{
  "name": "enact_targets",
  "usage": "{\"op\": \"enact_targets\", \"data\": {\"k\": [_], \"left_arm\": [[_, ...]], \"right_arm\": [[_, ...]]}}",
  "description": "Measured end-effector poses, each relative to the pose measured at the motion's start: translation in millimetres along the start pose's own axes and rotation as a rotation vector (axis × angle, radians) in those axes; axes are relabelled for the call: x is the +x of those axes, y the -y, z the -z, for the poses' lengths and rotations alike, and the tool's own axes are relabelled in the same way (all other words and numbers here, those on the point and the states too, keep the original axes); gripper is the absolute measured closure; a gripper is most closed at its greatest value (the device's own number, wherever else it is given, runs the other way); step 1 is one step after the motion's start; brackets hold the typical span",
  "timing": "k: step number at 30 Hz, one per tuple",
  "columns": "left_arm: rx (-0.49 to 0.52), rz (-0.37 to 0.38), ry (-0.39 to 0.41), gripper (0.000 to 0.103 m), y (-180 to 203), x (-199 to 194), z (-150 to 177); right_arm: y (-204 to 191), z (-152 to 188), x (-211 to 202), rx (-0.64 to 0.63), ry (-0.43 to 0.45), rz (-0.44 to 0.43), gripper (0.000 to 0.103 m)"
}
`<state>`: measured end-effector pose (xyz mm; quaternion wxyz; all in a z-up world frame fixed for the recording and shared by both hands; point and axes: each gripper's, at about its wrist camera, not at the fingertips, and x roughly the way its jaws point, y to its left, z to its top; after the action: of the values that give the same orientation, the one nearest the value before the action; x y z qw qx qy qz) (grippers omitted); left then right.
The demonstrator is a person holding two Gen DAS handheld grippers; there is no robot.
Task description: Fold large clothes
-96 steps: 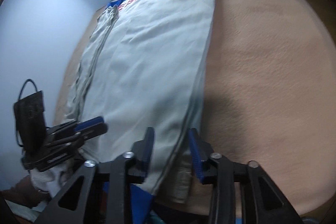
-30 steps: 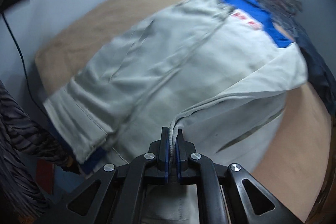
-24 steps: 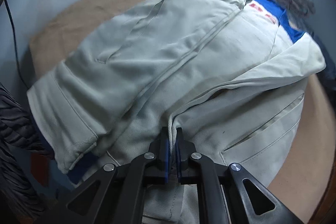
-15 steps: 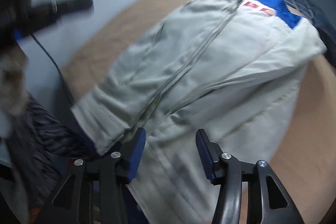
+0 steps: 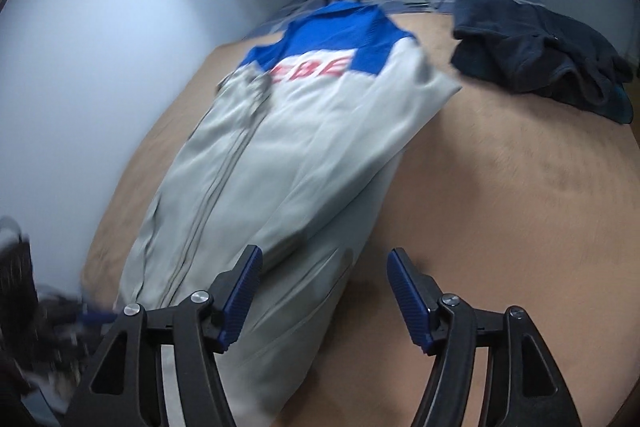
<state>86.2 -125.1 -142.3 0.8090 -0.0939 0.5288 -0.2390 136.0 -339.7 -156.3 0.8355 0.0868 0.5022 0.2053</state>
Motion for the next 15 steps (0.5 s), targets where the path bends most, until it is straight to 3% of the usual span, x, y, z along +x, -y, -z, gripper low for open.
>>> {"op": "enact_targets", "data": {"k": [12, 15], "left_arm": [[0.044, 0.031, -0.146, 0.077, 15, 40, 17], [0.046, 0.035, -0.168, 0.077, 18, 47, 21]], "right_arm": [[99, -80, 72, 0.365, 0.129, -0.076, 0.032], [107, -97, 84, 0.404, 0.138, -0.11, 0.037]]}}
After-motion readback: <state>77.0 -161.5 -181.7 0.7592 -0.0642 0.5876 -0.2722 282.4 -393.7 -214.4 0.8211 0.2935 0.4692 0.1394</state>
